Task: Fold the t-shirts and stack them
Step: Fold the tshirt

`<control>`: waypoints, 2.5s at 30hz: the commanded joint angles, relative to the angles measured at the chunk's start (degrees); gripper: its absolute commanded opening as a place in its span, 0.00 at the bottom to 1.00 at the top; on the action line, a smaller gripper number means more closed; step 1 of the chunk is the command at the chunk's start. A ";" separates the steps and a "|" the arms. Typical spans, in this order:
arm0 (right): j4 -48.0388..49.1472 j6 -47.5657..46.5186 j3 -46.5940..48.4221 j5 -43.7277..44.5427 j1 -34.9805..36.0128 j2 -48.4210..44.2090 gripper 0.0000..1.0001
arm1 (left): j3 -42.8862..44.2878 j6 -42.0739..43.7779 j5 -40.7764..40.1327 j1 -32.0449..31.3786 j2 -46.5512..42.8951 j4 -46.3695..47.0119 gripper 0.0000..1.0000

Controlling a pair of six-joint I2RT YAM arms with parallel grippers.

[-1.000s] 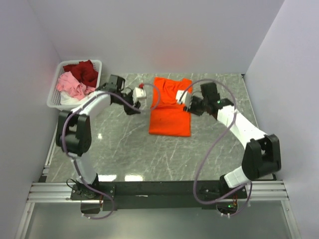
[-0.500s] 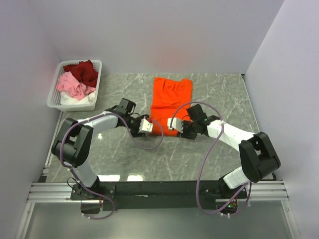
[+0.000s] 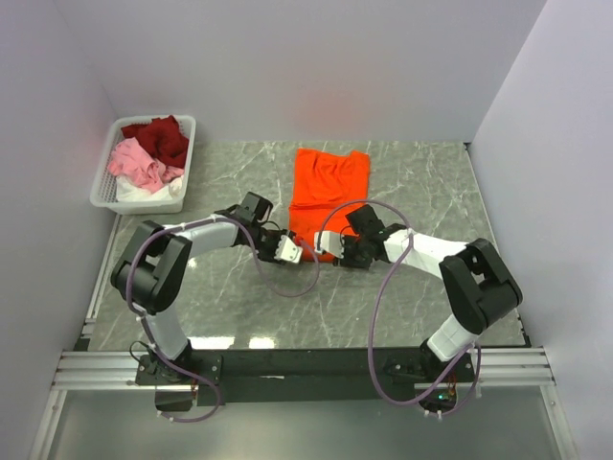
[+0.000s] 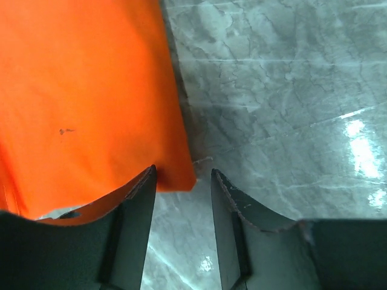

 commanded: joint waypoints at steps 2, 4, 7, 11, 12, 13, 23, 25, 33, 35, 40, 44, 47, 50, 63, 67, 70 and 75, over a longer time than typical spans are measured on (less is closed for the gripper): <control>-0.48 1.40 0.76 1.49 1.23 0.56 0.41 | 1.90 3.23 -2.63 -1.28 0.83 -0.99 0.46; -0.74 1.83 1.02 1.84 1.58 0.91 0.26 | 1.55 3.23 -3.33 -1.46 1.18 0.50 0.34; -1.80 2.63 1.72 2.37 1.67 0.92 0.01 | 2.34 1.05 -3.95 -1.37 1.62 0.42 0.13; -4.51 3.85 3.91 1.05 1.67 -1.98 0.00 | 3.83 -2.73 -1.50 0.39 -0.30 -1.16 0.01; -5.31 4.12 5.57 -0.17 1.41 -2.77 0.00 | 5.40 -3.62 0.16 1.61 -1.27 -2.12 0.00; -6.10 4.64 6.63 -0.53 1.23 -4.26 0.00 | 6.46 -5.63 0.88 2.23 -1.62 -3.18 0.00; -16.20 5.27 13.15 -3.70 -2.20 -10.77 0.00 | 13.94 -9.87 4.58 6.10 -6.10 -13.56 0.00; -17.96 5.35 12.45 -4.92 -2.11 -12.78 0.00 | 12.71 -9.08 5.01 5.84 -8.13 -15.56 0.00; -30.08 9.39 7.08 -9.49 4.91 -26.48 0.00 | 8.85 -5.04 10.11 3.29 -19.53 -38.40 0.00; -33.95 12.29 8.47 -12.47 6.41 -28.78 0.00 | 9.10 -3.72 12.12 3.12 -22.96 -45.41 0.00; -38.18 11.35 15.85 -13.45 1.77 -26.09 0.00 | 15.42 -8.46 12.93 4.60 -22.82 -47.22 0.00; -39.59 5.89 22.80 -14.77 -4.39 -16.95 0.00 | 26.29 -7.76 12.40 7.41 -13.78 -47.39 0.00; -39.42 3.07 27.55 -14.95 -6.41 -9.12 0.00 | 33.86 -7.31 12.84 9.35 -4.20 -48.19 0.01; -38.54 2.36 34.21 -14.51 -7.82 -1.30 0.00 | 40.01 -8.63 12.58 11.46 6.24 -47.22 0.01; -35.91 0.87 48.04 -9.25 -12.13 22.00 0.00 | 51.29 -19.08 7.92 12.34 23.94 -32.81 0.07; -31.96 2.27 48.12 -6.52 -12.22 25.87 0.00 | 52.70 -22.69 5.64 11.82 27.37 -30.44 0.13; -29.84 4.12 49.35 -4.93 -12.05 28.33 0.00 | 52.00 -26.03 4.23 11.64 28.78 -27.98 0.16; -27.38 6.84 49.01 -5.10 -12.13 28.25 0.00 | 51.47 -31.74 1.85 11.64 29.75 -24.72 0.14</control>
